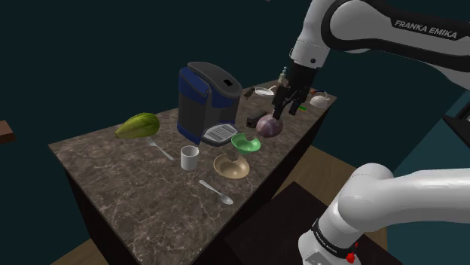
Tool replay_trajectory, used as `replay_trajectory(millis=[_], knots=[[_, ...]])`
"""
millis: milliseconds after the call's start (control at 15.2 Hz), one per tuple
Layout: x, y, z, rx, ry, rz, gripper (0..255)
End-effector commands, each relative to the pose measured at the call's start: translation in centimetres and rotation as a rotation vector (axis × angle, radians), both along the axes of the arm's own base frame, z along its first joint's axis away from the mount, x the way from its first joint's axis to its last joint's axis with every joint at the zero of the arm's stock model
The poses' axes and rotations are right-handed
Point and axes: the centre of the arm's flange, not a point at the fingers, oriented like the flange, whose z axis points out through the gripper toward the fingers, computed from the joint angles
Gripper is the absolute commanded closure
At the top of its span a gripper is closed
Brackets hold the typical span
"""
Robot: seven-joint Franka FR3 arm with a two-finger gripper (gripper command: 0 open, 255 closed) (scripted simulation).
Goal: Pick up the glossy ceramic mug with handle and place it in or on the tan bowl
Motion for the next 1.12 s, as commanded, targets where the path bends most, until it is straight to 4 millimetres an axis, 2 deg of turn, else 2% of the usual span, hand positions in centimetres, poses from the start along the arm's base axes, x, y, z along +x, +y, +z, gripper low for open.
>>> replay_trajectory(millis=[0, 1056], knots=[[0.0, 0.0, 0.0, 0.000, 0.000, 0.000, 0], [15.6, 6.3, -13.6, -0.041, 0.027, -0.017, 0]])
